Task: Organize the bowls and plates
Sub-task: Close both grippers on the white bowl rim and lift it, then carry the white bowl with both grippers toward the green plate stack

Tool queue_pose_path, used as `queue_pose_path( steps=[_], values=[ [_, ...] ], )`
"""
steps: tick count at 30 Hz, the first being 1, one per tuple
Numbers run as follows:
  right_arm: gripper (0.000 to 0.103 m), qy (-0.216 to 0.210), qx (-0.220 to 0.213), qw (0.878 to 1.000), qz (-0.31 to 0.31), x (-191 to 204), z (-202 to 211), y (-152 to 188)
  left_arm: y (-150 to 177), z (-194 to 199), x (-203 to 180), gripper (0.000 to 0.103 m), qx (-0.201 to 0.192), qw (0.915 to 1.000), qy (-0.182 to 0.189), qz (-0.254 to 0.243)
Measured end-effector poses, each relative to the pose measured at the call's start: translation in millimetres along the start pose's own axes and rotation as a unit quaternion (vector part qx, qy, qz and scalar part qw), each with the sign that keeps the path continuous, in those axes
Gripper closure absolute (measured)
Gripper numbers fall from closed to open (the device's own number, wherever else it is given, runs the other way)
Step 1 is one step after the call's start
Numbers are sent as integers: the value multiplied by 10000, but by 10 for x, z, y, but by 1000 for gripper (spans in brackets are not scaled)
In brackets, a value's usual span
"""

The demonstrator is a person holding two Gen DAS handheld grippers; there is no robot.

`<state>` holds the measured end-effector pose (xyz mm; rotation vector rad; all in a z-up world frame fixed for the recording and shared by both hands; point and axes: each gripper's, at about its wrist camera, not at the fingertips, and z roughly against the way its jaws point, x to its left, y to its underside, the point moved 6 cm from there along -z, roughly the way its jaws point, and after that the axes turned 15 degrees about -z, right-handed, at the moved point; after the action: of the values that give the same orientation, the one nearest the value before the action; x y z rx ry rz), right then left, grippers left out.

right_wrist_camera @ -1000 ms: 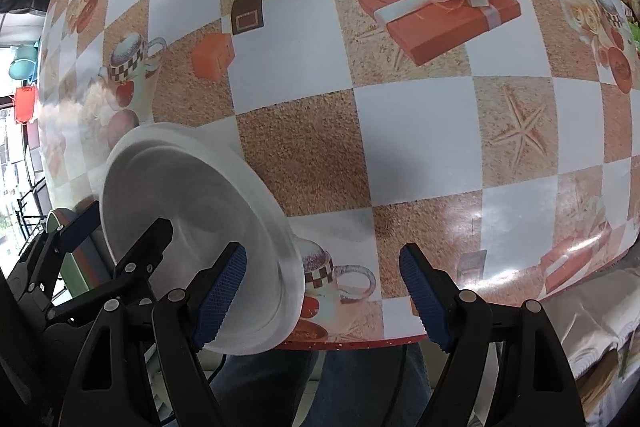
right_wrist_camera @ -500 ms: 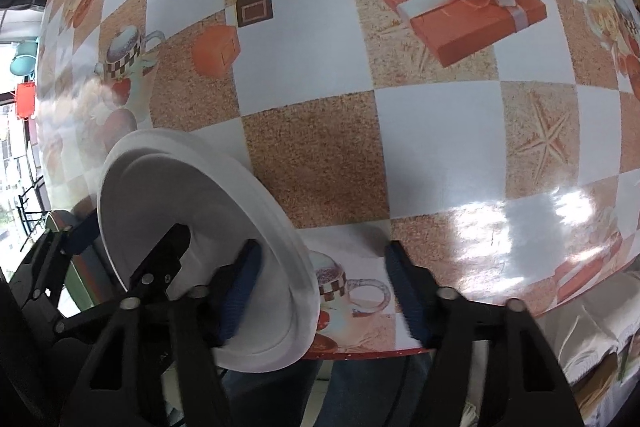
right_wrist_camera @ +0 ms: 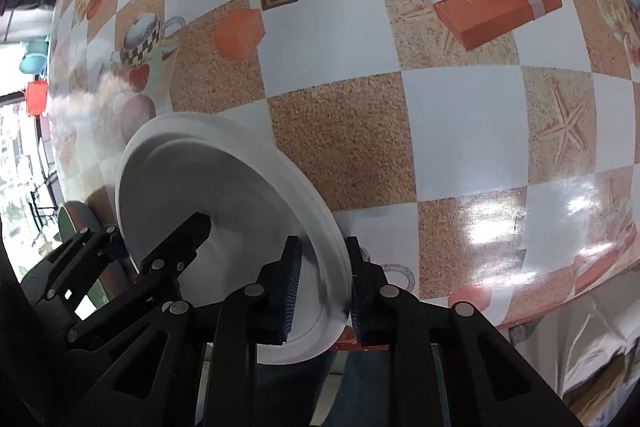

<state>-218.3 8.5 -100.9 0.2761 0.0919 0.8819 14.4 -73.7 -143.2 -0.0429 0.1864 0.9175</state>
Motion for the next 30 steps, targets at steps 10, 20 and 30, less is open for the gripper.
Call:
queue_pose_path(
  steps=[10, 20, 30],
  values=[
    [80, 83, -63, 9997, 207, 185, 35, -45, 112, 86, 19, 68, -170, 9998, -91, 94],
    [80, 103, -190, 9988, 450, 310, 106, 1, 256, 237, 58, 68, -360, 9987, -173, 306],
    [80, 151, -348, 9965, 741, 617, 228, 53, 393, 363, 115, 68, -562, 9965, -263, 568]
  ],
)
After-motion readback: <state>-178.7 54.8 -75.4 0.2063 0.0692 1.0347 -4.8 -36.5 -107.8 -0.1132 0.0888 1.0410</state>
